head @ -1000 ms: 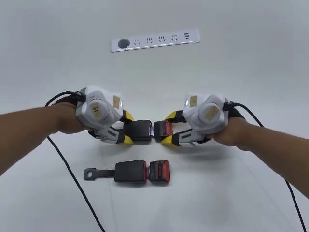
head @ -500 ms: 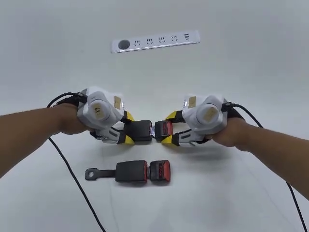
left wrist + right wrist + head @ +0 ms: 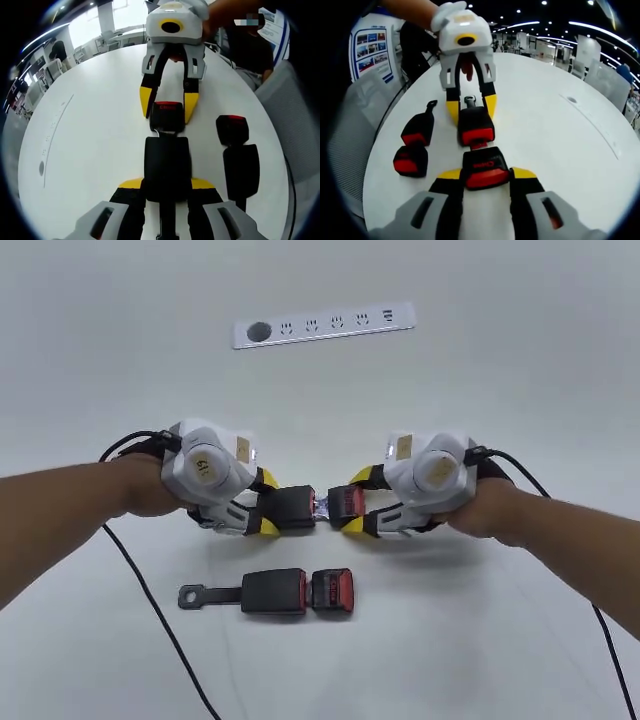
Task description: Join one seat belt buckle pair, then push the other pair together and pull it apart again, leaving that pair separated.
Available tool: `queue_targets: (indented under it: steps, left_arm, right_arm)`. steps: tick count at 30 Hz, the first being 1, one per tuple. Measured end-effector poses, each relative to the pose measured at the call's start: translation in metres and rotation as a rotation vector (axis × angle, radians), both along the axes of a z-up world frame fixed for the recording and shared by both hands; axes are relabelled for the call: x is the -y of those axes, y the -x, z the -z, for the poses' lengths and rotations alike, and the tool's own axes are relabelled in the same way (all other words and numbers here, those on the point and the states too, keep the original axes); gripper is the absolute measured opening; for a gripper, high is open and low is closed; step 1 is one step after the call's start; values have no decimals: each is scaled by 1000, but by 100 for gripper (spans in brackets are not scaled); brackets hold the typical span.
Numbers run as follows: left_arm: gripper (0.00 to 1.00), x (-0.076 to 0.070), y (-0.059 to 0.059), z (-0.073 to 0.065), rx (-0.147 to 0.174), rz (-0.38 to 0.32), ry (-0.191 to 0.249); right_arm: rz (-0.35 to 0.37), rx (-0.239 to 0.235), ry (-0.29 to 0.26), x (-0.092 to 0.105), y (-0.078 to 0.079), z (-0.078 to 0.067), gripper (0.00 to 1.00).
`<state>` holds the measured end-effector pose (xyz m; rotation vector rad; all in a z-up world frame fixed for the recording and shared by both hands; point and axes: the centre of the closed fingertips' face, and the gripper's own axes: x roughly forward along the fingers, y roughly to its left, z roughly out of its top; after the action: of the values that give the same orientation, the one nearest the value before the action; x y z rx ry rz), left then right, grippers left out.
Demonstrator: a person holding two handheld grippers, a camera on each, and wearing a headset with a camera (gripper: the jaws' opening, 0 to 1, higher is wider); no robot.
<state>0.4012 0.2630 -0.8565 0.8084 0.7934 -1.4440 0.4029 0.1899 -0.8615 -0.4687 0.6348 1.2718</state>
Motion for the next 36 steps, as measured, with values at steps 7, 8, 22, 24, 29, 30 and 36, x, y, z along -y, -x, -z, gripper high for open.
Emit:
queue_targets:
  steps: [7, 8, 22, 24, 29, 30, 36]
  left_arm:
    - [33, 1, 1, 0, 5, 20, -11]
    - [33, 2, 1, 0, 6, 23, -13]
    - [33, 1, 1, 0, 5, 47, -7]
    - [34, 2, 1, 0, 3, 49, -6]
    - [34, 2, 1, 0, 2, 51, -4]
    - [34, 2, 1, 0, 1, 52, -4]
    - [34, 2, 1, 0, 1, 53, -5]
  right_arm:
    - [-5, -3, 5, 5, -1, 1, 37]
    - [-5, -4, 4, 5, -1, 1, 37]
    - [18, -9, -1, 30, 2, 1, 37]
    - [21, -3, 2, 35, 0, 2, 37]
    - [20, 4, 4, 47, 2, 1, 37]
    - [24, 4, 4, 50, 2, 2, 37]
    - [30, 13, 0, 62, 7, 5, 37]
